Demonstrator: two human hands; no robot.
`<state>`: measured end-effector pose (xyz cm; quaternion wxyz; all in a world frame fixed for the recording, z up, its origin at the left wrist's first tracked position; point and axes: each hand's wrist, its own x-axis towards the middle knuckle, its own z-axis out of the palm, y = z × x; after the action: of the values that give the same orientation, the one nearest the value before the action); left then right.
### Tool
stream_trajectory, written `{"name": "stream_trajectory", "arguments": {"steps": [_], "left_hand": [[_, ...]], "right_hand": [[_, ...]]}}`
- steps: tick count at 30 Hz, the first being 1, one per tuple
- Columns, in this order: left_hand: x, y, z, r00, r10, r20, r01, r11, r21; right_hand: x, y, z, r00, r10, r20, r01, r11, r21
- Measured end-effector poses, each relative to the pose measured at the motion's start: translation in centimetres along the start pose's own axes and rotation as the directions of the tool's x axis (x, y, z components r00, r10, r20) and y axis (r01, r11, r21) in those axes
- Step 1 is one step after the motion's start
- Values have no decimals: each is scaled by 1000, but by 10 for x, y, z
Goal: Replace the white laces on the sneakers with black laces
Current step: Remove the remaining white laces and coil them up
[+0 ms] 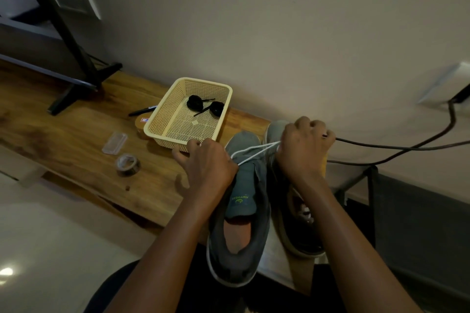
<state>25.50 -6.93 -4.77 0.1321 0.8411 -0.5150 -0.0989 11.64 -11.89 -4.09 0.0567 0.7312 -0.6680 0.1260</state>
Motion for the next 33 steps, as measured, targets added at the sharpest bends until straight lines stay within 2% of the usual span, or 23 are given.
{"name": "stream_trajectory", "arguments": {"steps": [1,3,5,8,11,21,24,27,29,33], "left_hand": [[0,0,0,1000,-1,1,1,1000,0],[1,1,0,1000,2,10,-2,1000,0],[1,1,0,1000,11,21,-11,1000,8],[0,0,0,999,26,20,-26,1000,17],[0,-1,0,999,28,20,-28,1000,9],[1,-3,0,1000,17,22,-16,1000,-17],[2,-3,2,1000,-1,6,2,1000,-19],[1,-3,2,1000,-2,10,2,1000,-21],[1,-3,1,1000,19,4,-19,999,-33],[0,-2,2,995,99,-31,-101,994,-47]], "right_hand": [[1,4,-2,1000,29,5,-29,1000,10],[1,5,-4,1000,-14,3,13,998,60],[-2,-3,-2,989,-146,-3,145,981,132],[-7,-15,4,941,-307,145,296,951,89],[-8,-14,6,923,-307,231,303,951,56],[-8,-11,9,927,-297,230,299,954,30],[-1,1,2,984,-142,104,145,989,-30],[8,14,-7,997,39,71,-38,999,-16],[7,14,-8,997,12,80,-15,999,42],[-1,-4,-4,966,-215,146,200,974,109]]}}
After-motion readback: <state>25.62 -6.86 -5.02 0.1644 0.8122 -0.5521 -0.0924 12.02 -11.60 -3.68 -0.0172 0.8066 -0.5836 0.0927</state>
